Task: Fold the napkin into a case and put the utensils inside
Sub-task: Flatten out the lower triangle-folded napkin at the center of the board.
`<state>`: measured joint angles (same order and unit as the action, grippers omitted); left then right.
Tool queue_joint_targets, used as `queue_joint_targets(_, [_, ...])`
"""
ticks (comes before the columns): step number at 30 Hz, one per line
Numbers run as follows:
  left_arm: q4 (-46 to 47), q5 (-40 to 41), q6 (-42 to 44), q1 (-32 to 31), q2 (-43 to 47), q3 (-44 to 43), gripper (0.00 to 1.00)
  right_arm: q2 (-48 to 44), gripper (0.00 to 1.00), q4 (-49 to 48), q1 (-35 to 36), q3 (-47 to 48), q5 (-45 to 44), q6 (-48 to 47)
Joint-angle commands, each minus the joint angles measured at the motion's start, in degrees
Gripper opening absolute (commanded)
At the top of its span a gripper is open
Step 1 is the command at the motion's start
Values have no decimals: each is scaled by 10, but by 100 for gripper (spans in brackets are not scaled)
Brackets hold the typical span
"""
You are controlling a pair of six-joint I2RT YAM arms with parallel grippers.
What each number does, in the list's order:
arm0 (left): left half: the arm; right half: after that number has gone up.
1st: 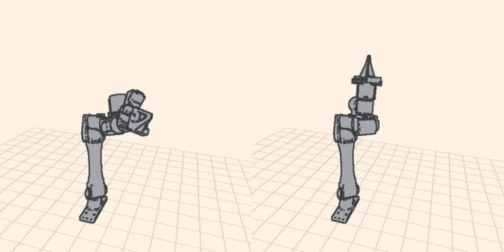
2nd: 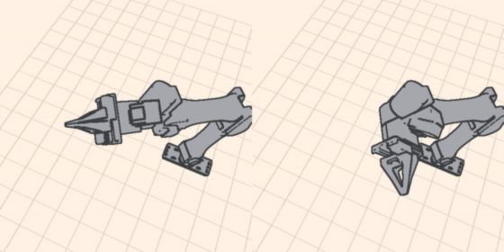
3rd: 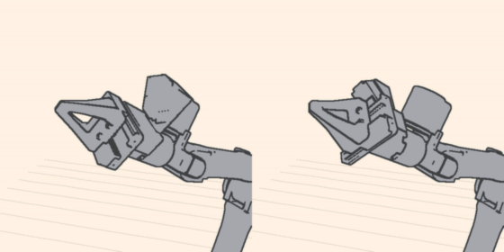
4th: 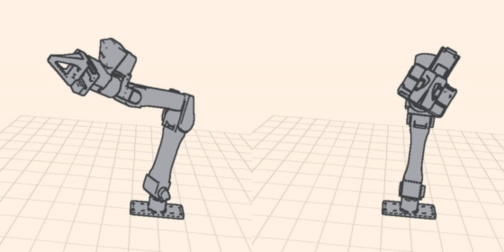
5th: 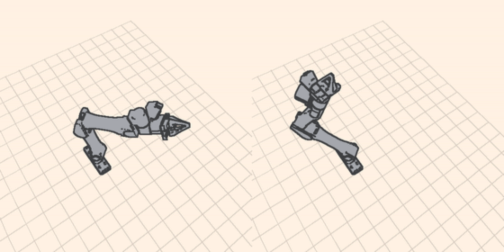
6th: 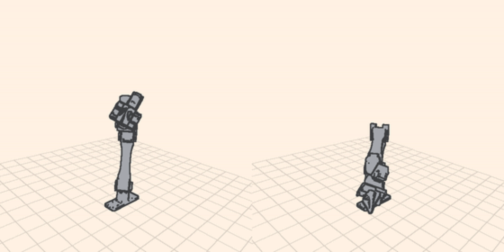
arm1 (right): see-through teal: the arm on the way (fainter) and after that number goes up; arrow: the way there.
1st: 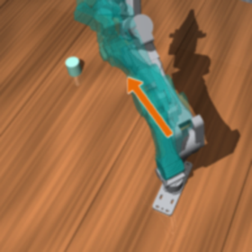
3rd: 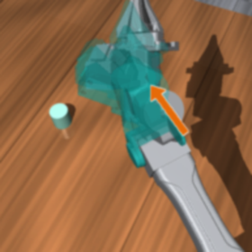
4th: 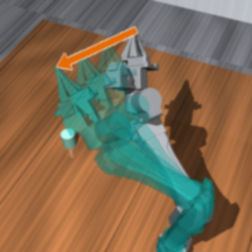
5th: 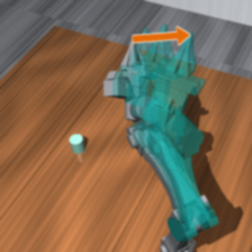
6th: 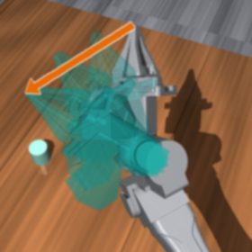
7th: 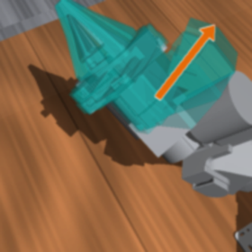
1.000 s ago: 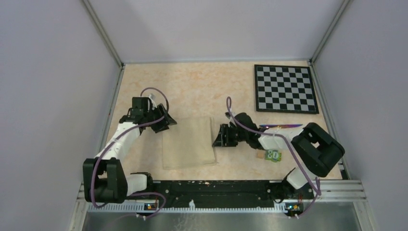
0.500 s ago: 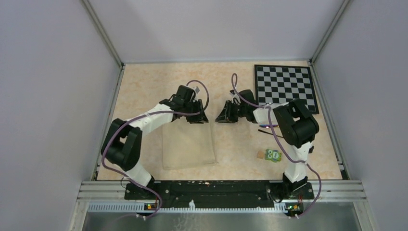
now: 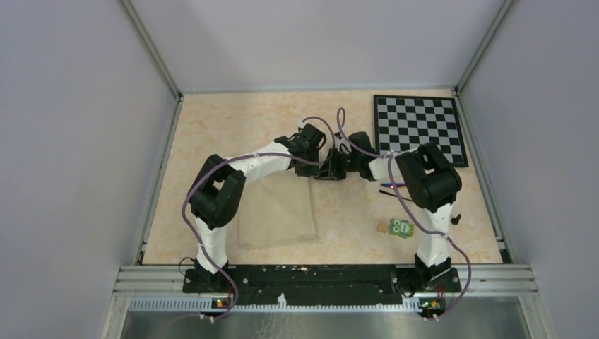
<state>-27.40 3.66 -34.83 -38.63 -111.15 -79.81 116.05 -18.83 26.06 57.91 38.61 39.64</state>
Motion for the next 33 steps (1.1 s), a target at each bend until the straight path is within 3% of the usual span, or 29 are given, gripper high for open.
queue_joint_targets(1, [-32, 65, -4, -9, -11, -36, 33, 14, 17, -20, 0, 11, 0, -5])
queue_joint_targets(6, [-39, 85, -11, -14, -8, -36, 31, 27, 16, -31, 0, 11, 4, -1])
queue_joint_targets(12, [-61, 115, -8, -15, -15, -52, 37, 37, 12, -38, 0, 15, 6, 3])
queue_joint_targets(26, [-82, 125, 4, -16, -50, -74, 31, 40, 11, -30, 1, 18, -4, -4])
queue_joint_targets(33, [-72, 117, 10, -17, -52, -75, 15, 47, 11, -29, 0, 23, -8, -5])
